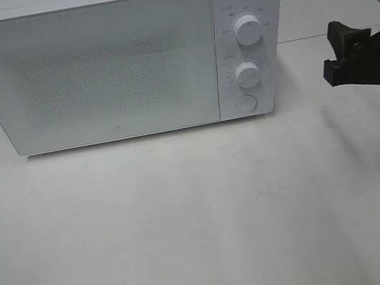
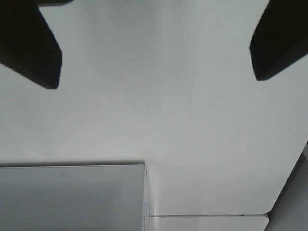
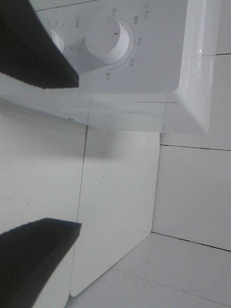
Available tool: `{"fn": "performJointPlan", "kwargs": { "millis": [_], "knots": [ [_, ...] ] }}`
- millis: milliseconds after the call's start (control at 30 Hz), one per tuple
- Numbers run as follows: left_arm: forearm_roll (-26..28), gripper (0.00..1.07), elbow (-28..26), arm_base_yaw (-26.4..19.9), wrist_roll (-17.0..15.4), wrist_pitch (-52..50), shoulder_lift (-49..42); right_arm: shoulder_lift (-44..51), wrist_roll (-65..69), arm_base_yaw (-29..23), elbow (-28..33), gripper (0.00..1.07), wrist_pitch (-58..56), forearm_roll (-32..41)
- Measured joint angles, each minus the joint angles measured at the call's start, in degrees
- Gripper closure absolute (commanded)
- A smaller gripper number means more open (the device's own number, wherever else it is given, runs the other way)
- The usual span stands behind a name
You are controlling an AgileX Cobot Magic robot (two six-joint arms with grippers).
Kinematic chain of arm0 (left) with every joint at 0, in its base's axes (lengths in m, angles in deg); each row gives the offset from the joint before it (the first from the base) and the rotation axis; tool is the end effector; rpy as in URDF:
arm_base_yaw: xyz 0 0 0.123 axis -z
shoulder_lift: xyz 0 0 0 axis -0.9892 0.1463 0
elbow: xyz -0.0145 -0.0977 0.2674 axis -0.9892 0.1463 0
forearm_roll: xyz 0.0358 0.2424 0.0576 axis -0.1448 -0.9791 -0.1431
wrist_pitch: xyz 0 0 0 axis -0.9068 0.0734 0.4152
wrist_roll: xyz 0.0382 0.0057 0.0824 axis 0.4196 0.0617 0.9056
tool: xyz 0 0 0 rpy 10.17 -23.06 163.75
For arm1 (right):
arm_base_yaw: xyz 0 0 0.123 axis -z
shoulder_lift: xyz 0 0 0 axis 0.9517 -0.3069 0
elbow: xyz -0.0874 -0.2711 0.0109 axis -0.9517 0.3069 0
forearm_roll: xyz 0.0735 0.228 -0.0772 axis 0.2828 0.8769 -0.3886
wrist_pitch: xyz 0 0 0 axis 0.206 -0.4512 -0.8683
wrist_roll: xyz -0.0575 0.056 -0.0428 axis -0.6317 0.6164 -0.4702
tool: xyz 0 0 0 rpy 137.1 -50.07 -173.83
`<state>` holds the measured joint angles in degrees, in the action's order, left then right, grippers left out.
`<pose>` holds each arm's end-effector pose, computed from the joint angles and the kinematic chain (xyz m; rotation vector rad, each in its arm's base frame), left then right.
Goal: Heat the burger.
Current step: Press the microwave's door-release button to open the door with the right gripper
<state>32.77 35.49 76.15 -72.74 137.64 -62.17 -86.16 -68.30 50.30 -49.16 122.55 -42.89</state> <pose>-0.0080 -0.0119 0.2809 0.0295 2.0386 -0.0354 0.2176 0.0458 0.2063 -0.0229 1.5245 -0.1109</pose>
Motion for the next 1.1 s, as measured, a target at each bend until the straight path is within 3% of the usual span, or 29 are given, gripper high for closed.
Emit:
{"fn": "performJointPlan", "kwargs": {
  "millis": [333, 700, 1100],
  "knots": [
    [0.00, 0.06, 0.00, 0.00, 0.00, 0.00, 0.00, -11.57, -0.11, -13.64, -0.17, 0.32, 3.15, 12.38],
    [0.00, 0.06, 0.00, 0.00, 0.00, 0.00, 0.00, -18.68, 0.92, -20.17, -4.47, 0.32, 3.44, 16.62],
    [0.00, 0.06, 0.00, 0.00, 0.00, 0.00, 0.00, -19.08, 9.74, -21.49, -4.76, 0.34, 3.50, 17.30]
  ]
}}
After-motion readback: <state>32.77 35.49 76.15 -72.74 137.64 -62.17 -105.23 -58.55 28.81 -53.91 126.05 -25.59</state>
